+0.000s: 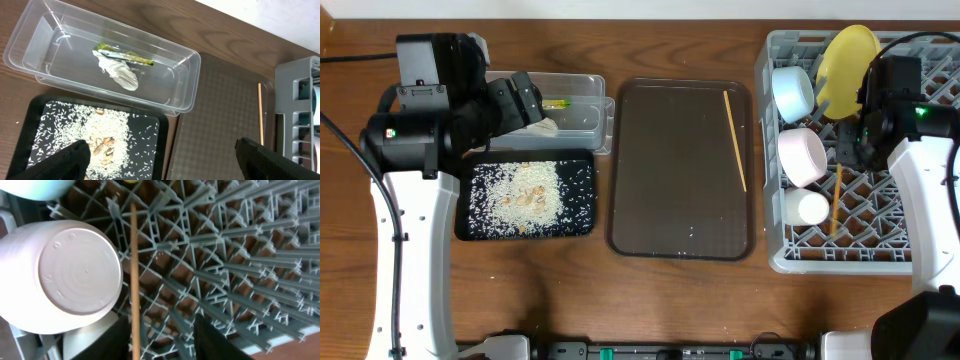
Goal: Sort waste into correct bins and load items into the dishwasher rack
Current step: 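Carry the chopstick into the dish rack and release it upright, then return the right gripper to the tray and grasp the second chopstick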
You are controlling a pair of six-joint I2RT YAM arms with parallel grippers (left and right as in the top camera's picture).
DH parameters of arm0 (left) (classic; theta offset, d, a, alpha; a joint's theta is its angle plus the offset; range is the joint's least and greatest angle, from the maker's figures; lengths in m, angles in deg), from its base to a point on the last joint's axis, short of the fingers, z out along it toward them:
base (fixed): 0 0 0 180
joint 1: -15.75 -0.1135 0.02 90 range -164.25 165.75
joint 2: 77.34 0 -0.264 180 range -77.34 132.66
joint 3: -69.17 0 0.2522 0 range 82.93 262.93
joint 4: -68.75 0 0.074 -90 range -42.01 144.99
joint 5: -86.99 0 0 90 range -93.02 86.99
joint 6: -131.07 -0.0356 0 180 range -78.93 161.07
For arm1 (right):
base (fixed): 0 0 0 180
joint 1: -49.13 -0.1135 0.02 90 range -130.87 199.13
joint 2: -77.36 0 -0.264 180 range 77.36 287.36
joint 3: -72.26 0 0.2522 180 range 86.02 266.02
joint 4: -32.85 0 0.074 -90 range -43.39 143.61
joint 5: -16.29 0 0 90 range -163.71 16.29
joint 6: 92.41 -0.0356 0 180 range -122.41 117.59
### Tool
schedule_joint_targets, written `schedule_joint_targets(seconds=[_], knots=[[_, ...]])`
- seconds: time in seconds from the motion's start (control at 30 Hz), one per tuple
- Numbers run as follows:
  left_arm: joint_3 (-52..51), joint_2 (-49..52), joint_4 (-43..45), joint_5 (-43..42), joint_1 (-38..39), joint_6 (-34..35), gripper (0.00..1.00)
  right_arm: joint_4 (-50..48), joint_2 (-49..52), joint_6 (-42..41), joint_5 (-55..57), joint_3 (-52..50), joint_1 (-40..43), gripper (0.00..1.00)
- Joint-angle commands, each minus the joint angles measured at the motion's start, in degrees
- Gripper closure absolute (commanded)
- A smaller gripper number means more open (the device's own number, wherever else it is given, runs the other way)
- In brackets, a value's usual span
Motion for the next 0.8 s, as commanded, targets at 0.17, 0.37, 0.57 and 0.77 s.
schedule_joint_targets(seconds=[0.17,0.37,0.57,0.77], knots=[[0.70,0.11,-0.13,0.55,-0.24,-0.52,0.04,-0.70,0.15,4.63,-11.34,4.57,0.37,0.53],[0.70,0.11,-0.13,0.55,-0.24,-0.52,0.04,-2.43,0.15,4.57,-19.54,11.78,-5.55,0.56],[0.72,0.11,-0.13,0.55,-0.24,-0.52,0.04,-11.61,2.25,0.17,-17.03,12.48,-18.05,0.53],[0.70,0.11,-0.13,0.55,-0.24,-0.52,0.04,-15.96,12.09,-5.97,-7.67,12.48,-26.77,0.55]])
